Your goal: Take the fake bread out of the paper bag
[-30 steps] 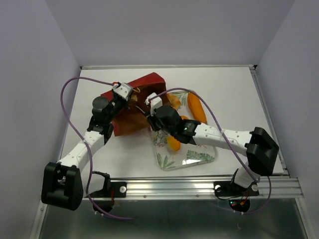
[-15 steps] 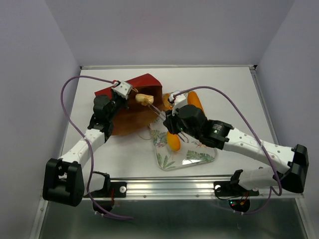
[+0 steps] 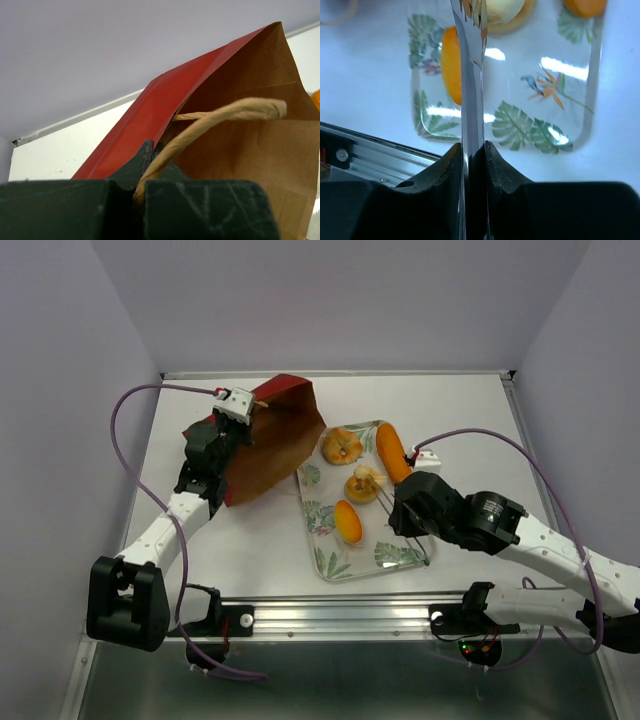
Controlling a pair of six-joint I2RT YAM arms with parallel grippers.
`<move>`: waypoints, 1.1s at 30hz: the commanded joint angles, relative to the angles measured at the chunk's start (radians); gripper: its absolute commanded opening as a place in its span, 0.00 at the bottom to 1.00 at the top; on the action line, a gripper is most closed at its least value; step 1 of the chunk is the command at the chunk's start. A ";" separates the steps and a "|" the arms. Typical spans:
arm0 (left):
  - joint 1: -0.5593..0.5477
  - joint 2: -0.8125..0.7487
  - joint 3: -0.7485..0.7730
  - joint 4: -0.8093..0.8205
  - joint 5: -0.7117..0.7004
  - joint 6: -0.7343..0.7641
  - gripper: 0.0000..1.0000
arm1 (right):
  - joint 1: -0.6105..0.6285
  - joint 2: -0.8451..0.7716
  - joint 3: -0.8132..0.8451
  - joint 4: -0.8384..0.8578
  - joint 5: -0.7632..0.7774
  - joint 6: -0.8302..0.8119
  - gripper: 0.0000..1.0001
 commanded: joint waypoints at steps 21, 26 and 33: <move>0.003 0.024 0.315 -0.329 -0.398 -0.525 0.00 | -0.018 0.013 -0.006 -0.266 -0.117 0.266 0.40; 0.006 0.047 0.304 -0.352 -0.454 -0.558 0.00 | -0.018 0.034 0.014 -0.247 -0.134 0.243 0.46; 0.058 0.070 0.295 -0.378 -0.472 -0.654 0.00 | -0.018 0.080 0.083 -0.244 -0.081 0.220 0.48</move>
